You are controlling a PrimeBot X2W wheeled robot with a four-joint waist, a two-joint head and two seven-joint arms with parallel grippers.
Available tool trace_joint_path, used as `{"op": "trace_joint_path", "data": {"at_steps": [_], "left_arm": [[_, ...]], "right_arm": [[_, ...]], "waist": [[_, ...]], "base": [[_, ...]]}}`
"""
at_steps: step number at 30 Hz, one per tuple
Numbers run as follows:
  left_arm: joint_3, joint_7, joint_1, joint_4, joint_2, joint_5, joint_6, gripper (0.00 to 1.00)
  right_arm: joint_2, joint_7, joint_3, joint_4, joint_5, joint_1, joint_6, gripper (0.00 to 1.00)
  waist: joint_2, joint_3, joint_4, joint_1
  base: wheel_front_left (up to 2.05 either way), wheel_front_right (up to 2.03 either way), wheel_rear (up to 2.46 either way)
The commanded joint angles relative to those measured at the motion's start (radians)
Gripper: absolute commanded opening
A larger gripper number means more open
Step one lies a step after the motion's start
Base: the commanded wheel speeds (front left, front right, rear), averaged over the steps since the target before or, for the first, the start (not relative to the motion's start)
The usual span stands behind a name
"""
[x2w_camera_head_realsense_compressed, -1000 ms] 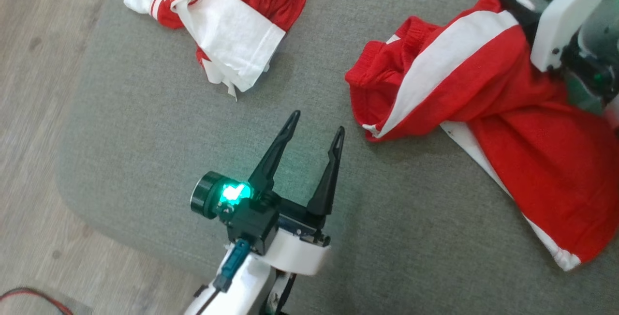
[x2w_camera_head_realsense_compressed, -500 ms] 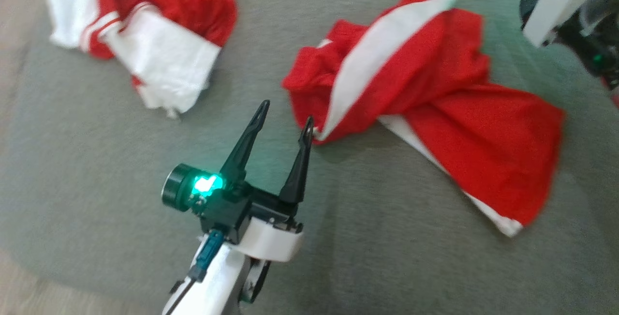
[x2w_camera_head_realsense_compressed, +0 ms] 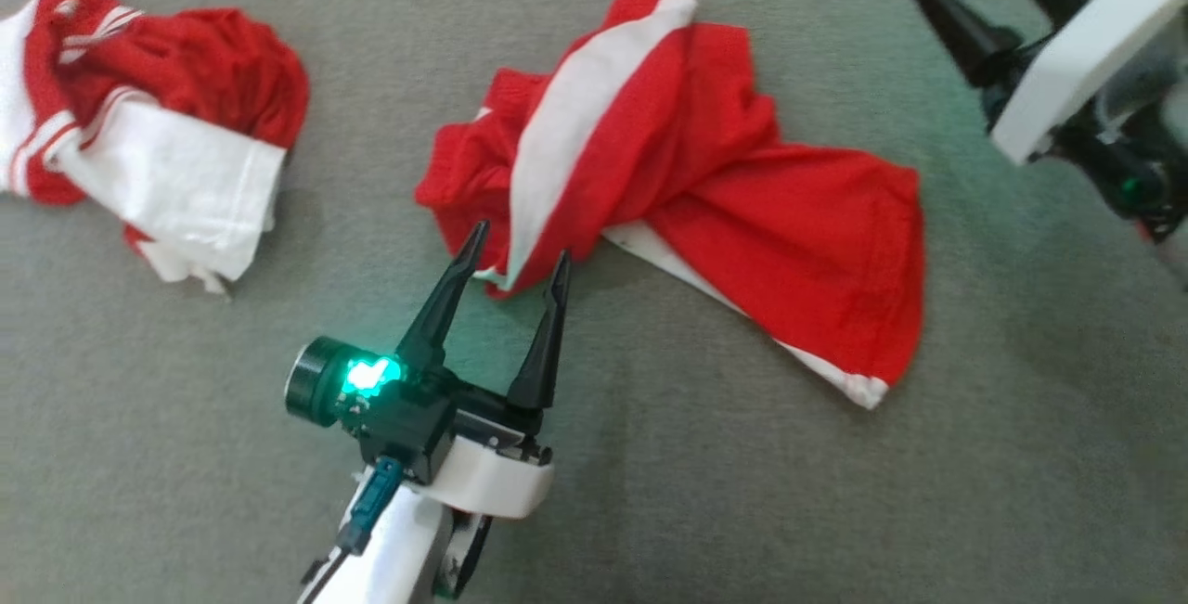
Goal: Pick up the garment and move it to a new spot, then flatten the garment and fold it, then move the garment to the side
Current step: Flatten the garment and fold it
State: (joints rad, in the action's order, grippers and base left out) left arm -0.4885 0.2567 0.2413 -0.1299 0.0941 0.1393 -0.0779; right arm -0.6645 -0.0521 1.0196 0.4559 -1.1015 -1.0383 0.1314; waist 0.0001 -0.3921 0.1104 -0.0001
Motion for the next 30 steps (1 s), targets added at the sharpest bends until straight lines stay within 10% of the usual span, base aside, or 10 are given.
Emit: {"op": "trace_joint_path", "data": {"at_steps": [1, 20, 21, 30], "left_arm": [[0.025, 0.005, 0.020, 0.026, 0.002, -0.004, 0.003, 1.00], [-0.034, 0.005, 0.045, 0.036, -0.043, 0.058, -0.001, 1.00], [-0.037, 0.005, 0.047, 0.036, -0.043, 0.061, -0.004, 1.00], [0.004, 0.005, 0.039, 0.016, -0.043, 0.032, -0.007, 1.00]], "right_arm": [[0.010, -0.003, 0.001, -0.015, -0.007, -0.010, -0.001, 1.00], [0.046, -0.159, 0.208, 0.187, -0.027, -0.130, -0.001, 1.00], [0.044, -0.172, 0.219, 0.179, -0.028, -0.128, -0.001, 0.08], [0.020, -0.052, 0.244, 0.092, -0.031, -0.182, -0.001, 0.00]], "waist": [[-0.0001, -0.021, 0.036, 0.0001], [-0.0001, -0.118, 0.277, 0.0001], [-0.0001, -0.119, 0.278, 0.0001], [-0.0001, -0.067, 0.195, 0.0001]], "base": [[0.00, 0.00, 0.00], [0.00, 0.00, 0.00], [0.00, 0.00, 0.00], [0.00, 0.00, 0.00]]}}
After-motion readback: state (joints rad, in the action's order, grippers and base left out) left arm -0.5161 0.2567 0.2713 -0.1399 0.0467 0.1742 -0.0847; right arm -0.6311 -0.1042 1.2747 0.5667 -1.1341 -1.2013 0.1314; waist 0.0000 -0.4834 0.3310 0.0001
